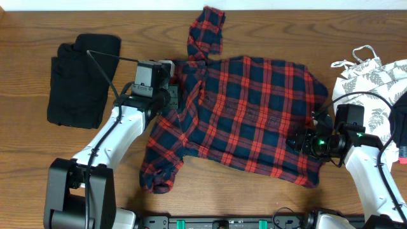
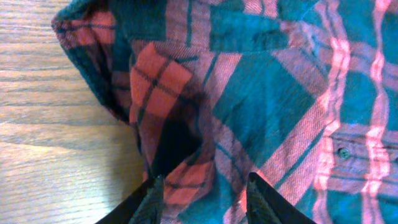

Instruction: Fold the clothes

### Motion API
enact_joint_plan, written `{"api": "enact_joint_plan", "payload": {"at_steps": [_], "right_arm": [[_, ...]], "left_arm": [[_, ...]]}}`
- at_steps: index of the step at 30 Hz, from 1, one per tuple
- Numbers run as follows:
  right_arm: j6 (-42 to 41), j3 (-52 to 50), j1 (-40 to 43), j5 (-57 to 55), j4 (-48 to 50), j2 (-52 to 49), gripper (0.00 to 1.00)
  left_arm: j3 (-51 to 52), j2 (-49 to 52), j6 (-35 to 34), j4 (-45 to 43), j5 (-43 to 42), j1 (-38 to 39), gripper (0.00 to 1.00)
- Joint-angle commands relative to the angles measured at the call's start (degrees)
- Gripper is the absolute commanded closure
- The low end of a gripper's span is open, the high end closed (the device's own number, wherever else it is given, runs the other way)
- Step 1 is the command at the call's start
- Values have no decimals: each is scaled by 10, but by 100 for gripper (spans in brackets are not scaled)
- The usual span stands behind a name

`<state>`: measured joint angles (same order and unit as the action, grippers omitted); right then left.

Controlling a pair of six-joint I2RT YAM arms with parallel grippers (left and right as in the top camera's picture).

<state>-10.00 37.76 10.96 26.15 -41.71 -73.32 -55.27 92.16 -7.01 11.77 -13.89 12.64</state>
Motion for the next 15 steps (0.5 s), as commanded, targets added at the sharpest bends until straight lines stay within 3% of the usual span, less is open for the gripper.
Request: {"api": "enact_joint_plan", "payload": {"at_steps": [1, 15], "right_arm": [[9, -4, -5, 6, 0, 6, 48], [9, -4, -5, 6, -8, 6, 48]], "left_arm": [[-3, 15, 27, 0, 26, 0, 57], [-4, 70, 50, -30, 26, 0, 57]]}}
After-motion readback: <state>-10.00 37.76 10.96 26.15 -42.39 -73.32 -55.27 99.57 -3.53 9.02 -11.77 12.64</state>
